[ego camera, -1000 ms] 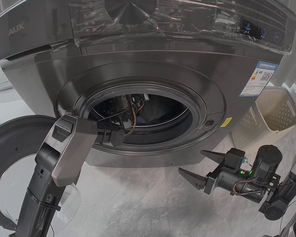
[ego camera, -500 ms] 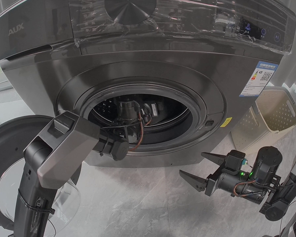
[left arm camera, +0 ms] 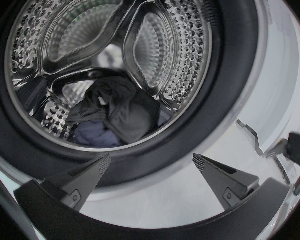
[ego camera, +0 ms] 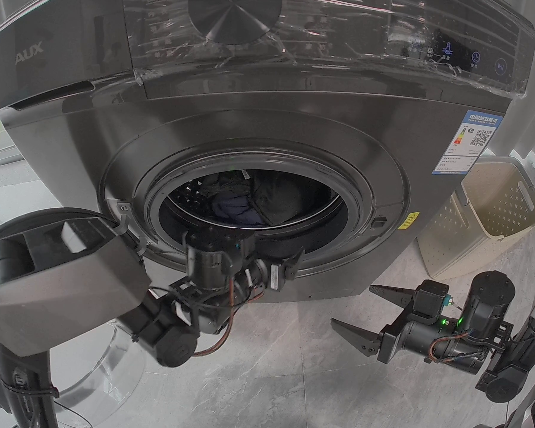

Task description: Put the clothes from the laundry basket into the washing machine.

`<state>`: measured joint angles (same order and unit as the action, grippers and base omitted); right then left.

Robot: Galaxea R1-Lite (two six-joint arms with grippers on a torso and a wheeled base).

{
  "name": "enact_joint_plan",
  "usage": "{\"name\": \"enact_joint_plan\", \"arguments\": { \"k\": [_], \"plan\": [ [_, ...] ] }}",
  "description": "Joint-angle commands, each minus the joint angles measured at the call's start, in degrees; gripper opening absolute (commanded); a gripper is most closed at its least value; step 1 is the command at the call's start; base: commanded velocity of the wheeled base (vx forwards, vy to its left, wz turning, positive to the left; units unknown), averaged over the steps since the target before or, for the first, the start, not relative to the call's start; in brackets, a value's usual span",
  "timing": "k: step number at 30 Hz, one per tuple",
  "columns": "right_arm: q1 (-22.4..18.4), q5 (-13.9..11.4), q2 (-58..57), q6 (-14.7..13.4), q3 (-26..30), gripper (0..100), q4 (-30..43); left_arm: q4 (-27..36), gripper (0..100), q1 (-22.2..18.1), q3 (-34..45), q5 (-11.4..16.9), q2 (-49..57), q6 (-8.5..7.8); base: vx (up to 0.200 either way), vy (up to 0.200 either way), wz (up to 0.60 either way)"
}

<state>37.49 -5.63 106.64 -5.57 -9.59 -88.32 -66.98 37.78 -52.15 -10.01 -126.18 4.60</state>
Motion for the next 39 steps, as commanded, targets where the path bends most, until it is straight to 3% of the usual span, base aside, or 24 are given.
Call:
{"name": "enact_joint_plan", "arguments": {
  "k": [1,4,8,13,18,22,26,31,37,39],
  "plan": [
    [0.04,0.09,-6.10,0.03,4.23,100,-0.01,-8.17,100,4.76,22.00,1.22,14.92,-0.82,0.000,0.000,0.00],
    [-0.22,0.18,-8.56,0.03,6.52,100,-0.01,-11.60,100,5.02,26.14,1.22,16.32,-0.90,0.000,0.000,0.00],
    [-2.07,0.53,-16.73,0.12,9.59,100,0.61,-21.35,100,5.02,36.16,1.04,19.57,-0.90,0.000,0.000,0.00],
    [-8.22,0.53,-23.59,0.91,9.59,100,2.10,-21.79,100,4.94,42.22,0.87,28.27,-1.08,-0.200,0.000,0.00],
    [-10.94,0.53,-29.39,1.09,9.59,100,9.31,-21.62,100,4.76,45.38,0.43,34.95,-1.43,-0.200,0.000,0.00],
    [-12.79,0.71,-36.68,1.18,9.59,100,19.50,-21.62,100,4.32,50.04,0.34,40.05,-1.26,-0.200,0.000,0.00],
    [-13.58,3.61,-40.73,1.70,9.59,100,23.46,-21.53,100,4.06,52.15,-0.01,44.01,-0.99,-0.200,0.000,0.00],
    [-15.69,5.63,-45.56,2.32,9.59,100,26.01,-16.96,100,2.12,52.15,-2.56,49.19,-0.99,-0.200,0.000,0.00],
    [-20.00,5.63,-56.11,2.32,9.59,100,34.80,-1.93,100,1.86,52.15,-2.74,61.50,-1.17,-0.200,0.000,0.00],
    [-21.84,5.46,-61.91,2.23,9.59,100,39.81,6.07,100,-0.34,52.15,-2.82,67.39,-0.55,-0.100,0.000,0.00]
  ]
}}
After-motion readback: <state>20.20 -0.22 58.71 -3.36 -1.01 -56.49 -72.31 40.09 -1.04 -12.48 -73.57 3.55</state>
